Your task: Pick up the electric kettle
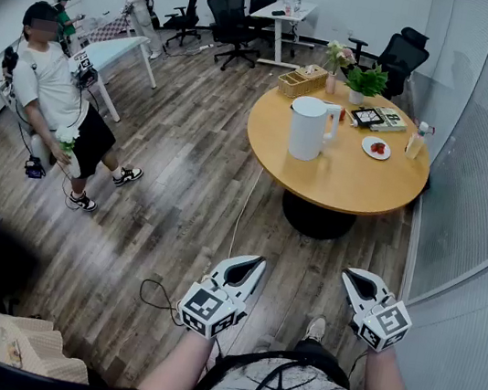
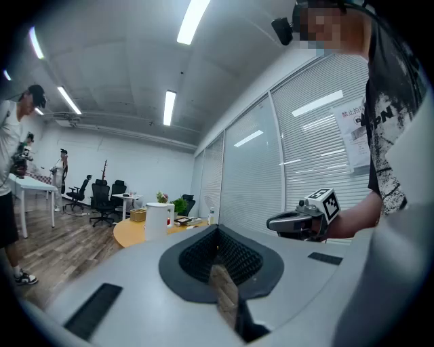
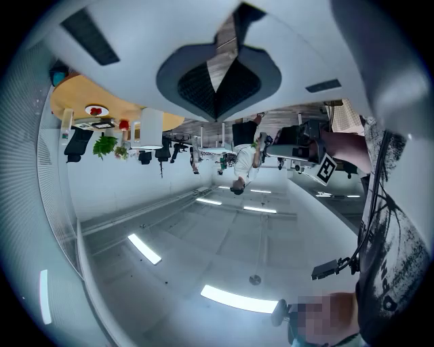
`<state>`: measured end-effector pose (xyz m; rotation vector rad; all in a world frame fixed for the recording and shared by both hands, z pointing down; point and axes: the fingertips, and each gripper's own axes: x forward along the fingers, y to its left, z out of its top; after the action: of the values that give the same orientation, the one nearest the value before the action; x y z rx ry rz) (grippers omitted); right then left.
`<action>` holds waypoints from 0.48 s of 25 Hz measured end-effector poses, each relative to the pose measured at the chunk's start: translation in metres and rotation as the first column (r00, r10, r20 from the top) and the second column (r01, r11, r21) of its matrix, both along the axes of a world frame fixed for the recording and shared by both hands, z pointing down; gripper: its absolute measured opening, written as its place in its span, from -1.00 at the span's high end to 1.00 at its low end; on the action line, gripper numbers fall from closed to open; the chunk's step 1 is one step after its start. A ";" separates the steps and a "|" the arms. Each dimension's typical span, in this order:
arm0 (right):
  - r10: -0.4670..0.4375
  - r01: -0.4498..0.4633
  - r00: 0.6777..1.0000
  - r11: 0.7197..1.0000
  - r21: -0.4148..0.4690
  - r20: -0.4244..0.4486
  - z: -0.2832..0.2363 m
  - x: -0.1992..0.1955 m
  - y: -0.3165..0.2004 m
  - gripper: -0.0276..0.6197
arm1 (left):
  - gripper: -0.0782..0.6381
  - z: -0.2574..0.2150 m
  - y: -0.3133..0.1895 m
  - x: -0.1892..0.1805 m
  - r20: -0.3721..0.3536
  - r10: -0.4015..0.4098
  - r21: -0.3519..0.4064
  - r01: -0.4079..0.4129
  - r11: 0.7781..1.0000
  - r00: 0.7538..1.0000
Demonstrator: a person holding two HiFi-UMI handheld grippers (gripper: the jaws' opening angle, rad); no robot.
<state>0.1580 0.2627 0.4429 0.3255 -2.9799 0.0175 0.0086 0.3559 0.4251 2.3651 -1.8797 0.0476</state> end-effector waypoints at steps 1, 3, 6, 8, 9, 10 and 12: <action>0.003 -0.003 1.000 1.000 -0.002 -0.001 0.001 0.001 0.000 0.85 | 0.78 0.000 0.000 0.001 0.000 0.003 0.000 -0.003 1.000 1.000; 0.008 -0.008 1.000 1.000 -0.004 -0.002 0.002 0.002 0.001 0.85 | 0.78 0.000 0.000 0.002 0.000 0.008 0.000 -0.008 1.000 1.000; 0.008 -0.008 1.000 1.000 -0.004 -0.005 0.005 0.000 0.001 0.85 | 0.78 0.003 0.000 0.001 -0.001 0.009 -0.003 -0.009 1.000 1.000; 0.005 -0.005 1.000 1.000 -0.002 -0.005 0.007 -0.004 0.000 0.85 | 0.78 0.005 0.000 -0.002 -0.003 0.005 -0.004 -0.005 1.000 1.000; 0.004 -0.004 1.000 1.000 0.000 -0.005 0.007 -0.005 0.000 0.85 | 0.78 0.007 0.000 -0.003 -0.003 0.004 -0.005 -0.004 1.000 1.000; 0.004 -0.004 1.000 1.000 -0.001 -0.003 0.007 -0.007 0.000 0.85 | 0.78 0.007 0.000 -0.004 -0.004 0.003 -0.006 -0.003 1.000 1.000; 0.004 -0.004 1.000 1.000 -0.015 0.014 0.004 -0.008 0.000 0.85 | 0.78 0.007 0.001 -0.006 -0.006 0.003 -0.007 -0.003 1.000 1.000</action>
<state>0.1498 0.2625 0.4467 0.3305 -2.9916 0.0420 0.0027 0.3573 0.4318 2.3607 -1.8704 0.0472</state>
